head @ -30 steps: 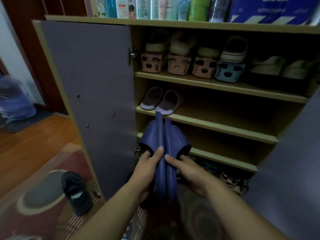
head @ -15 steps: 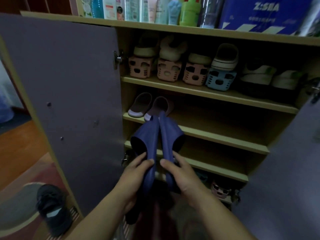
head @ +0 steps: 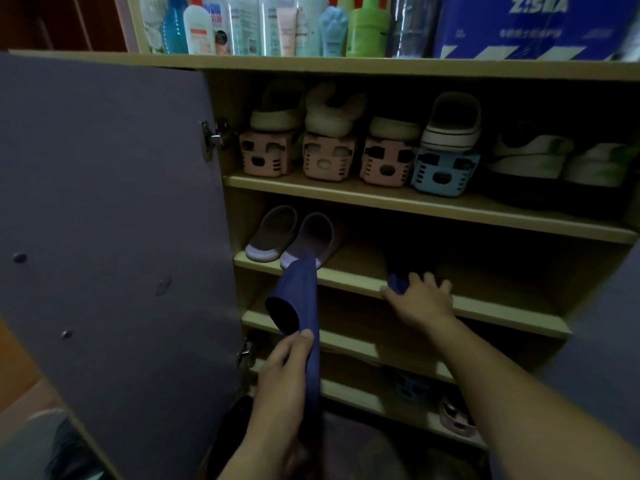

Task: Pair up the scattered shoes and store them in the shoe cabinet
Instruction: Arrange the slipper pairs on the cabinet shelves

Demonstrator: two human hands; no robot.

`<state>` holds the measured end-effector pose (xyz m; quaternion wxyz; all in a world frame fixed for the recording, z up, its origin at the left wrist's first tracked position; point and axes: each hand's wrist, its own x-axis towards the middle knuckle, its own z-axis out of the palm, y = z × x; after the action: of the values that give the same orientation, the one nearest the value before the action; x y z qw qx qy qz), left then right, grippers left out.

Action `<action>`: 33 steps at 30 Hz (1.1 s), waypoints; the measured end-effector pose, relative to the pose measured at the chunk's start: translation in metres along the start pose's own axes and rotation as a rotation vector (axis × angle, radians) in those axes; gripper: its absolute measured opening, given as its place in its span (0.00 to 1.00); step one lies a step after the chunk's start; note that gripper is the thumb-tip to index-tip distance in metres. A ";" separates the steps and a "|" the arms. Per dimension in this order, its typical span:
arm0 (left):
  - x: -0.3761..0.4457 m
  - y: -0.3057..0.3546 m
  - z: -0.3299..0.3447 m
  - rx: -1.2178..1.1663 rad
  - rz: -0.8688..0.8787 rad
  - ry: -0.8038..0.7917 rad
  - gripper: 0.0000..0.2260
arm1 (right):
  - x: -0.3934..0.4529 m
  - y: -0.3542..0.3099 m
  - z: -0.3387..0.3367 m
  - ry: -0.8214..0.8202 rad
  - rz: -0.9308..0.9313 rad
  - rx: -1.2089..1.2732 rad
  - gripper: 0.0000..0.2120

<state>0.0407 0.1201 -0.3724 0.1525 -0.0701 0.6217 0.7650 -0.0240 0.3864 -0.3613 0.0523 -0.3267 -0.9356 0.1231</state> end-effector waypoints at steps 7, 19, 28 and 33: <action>0.045 0.026 0.037 0.582 0.380 0.030 0.18 | 0.019 0.011 0.020 0.073 -0.096 -0.045 0.36; 0.171 0.051 0.149 1.544 0.654 0.072 0.23 | 0.014 -0.004 0.025 0.183 -0.036 -0.100 0.30; 0.200 0.054 0.108 1.576 0.847 0.095 0.31 | 0.037 -0.016 0.020 0.163 -0.084 -0.047 0.27; 0.228 0.051 0.037 1.625 0.534 0.017 0.30 | 0.051 -0.033 0.017 0.094 -0.084 -0.013 0.28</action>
<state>-0.1878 0.1806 -0.3842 -0.0348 0.2041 0.9741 0.0913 -0.0863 0.3898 -0.3686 0.0994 -0.2928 -0.9458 0.0994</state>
